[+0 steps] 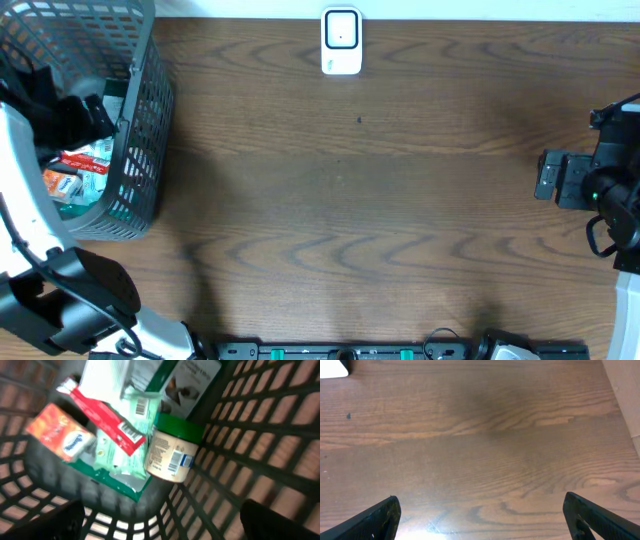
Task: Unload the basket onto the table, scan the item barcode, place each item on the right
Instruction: 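Reach the left gripper into the basket toward the green-capped jar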
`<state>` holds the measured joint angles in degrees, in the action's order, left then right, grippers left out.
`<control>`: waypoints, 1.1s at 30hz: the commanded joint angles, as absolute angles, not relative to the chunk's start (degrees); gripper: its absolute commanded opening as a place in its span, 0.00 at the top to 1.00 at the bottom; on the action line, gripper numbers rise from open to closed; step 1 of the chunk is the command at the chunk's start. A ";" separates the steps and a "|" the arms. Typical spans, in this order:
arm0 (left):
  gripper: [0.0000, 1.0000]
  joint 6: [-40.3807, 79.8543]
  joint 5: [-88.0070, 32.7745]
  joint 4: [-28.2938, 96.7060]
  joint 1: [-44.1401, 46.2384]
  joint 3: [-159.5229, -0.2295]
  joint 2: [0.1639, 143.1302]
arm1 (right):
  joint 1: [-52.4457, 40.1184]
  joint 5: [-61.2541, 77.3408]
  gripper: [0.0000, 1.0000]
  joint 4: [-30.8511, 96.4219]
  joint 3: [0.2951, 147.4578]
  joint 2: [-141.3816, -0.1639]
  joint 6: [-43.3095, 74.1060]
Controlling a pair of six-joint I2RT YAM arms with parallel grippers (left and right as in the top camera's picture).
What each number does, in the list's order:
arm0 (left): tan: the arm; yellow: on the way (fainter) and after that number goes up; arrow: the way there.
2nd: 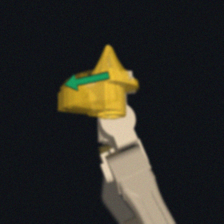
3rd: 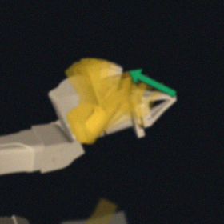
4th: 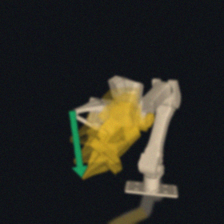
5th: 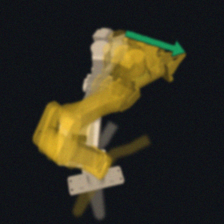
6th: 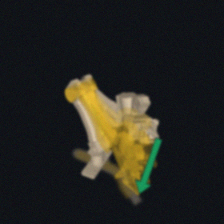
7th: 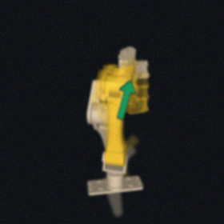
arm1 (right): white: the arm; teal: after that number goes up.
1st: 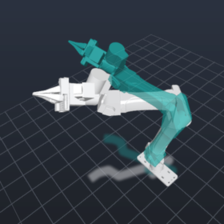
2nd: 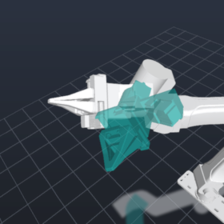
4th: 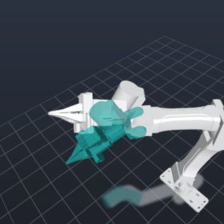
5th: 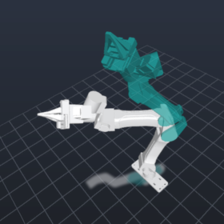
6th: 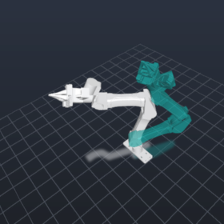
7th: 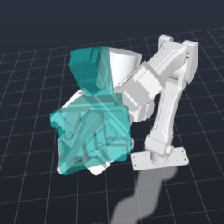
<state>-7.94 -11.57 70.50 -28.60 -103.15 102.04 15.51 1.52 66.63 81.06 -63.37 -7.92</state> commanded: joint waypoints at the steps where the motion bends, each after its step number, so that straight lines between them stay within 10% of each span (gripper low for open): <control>1: 0.00 -12.51 -14.55 67.96 -28.16 -98.26 102.26 | 15.92 1.58 0.01 66.67 81.71 -63.33 -7.31; 33: 0.14 -17.56 -15.86 35.64 -28.16 -69.32 102.78 | 15.92 1.58 0.01 66.67 81.71 -63.40 -7.33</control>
<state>-16.53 -16.23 35.73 -28.60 -71.70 102.24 15.51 1.52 66.63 81.06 -63.37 -7.92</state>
